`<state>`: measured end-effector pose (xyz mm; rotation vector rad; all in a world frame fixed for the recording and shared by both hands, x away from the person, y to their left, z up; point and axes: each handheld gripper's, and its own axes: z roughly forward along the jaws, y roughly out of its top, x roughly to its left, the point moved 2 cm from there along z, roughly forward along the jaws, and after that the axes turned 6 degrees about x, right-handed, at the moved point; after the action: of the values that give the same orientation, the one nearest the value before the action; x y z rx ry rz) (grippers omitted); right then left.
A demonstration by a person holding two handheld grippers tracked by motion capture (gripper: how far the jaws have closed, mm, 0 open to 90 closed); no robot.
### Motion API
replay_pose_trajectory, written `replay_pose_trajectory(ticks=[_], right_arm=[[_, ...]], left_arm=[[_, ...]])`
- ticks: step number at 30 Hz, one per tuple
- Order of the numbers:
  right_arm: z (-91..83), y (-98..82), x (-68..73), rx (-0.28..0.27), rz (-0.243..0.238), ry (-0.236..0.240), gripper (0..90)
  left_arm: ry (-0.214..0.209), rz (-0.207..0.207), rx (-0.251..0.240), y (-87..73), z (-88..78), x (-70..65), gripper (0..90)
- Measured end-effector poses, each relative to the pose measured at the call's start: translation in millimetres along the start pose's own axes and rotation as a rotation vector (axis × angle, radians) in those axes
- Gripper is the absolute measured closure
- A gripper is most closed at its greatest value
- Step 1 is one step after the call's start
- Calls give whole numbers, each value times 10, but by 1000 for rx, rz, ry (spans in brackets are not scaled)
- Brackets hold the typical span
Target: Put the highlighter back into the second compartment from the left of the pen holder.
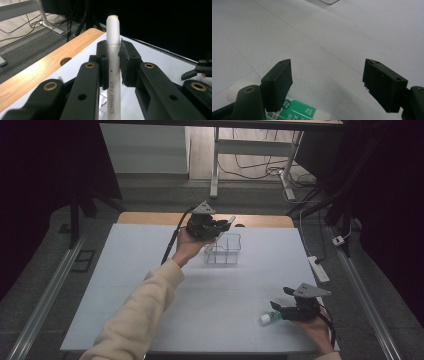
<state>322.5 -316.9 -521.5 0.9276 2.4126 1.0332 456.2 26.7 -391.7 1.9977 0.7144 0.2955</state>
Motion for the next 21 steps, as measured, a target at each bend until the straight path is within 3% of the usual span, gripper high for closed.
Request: replay_pose_trajectory(ticks=[21], right_arm=[[5,-6,-5,4,10,-2,236]], left_arm=[[17,-6,-12,92,187,63,781]])
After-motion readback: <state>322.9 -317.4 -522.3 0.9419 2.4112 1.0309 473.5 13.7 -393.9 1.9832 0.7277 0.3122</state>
